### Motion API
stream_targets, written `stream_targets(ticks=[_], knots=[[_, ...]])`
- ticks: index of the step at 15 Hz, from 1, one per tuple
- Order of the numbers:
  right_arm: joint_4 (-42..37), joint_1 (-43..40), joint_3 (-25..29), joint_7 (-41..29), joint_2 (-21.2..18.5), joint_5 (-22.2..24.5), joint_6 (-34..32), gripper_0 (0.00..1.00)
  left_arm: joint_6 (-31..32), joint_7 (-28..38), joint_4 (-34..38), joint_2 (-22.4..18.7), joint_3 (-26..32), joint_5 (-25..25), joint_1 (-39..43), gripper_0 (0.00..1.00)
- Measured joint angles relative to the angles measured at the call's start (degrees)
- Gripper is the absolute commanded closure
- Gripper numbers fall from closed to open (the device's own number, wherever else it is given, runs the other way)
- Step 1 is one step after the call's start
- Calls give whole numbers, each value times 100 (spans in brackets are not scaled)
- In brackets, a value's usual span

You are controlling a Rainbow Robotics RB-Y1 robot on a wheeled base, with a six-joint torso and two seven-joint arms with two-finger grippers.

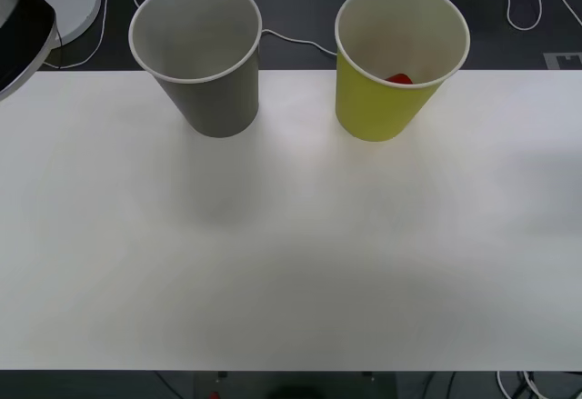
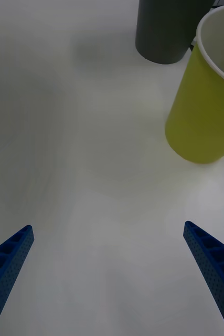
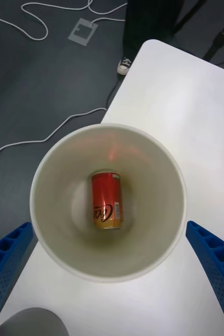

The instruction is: Put the can into the green bin and the plastic bottle into the gray bin

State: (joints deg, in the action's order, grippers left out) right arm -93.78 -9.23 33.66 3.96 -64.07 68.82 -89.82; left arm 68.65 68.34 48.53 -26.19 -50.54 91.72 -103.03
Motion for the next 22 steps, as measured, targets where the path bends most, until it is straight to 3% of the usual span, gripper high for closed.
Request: stream_targets(ticks=[3,8,12,18,22], knots=[[0,0,0,0,0,0,0,0,421,-447,232,-751,0,-686,94,0],[0,0,0,0,0,0,0,0,437,-733,1660,-2185,75,-1317,871,0],[0,0,0,0,0,0,0,0,453,-1709,2081,-3217,79,-2208,1406,0],[0,0,0,0,0,0,0,0,770,-3494,2212,-4244,79,-3138,2071,0],[0,0,0,0,0,0,0,0,785,-4340,2524,-4849,242,-3496,2672,0]])
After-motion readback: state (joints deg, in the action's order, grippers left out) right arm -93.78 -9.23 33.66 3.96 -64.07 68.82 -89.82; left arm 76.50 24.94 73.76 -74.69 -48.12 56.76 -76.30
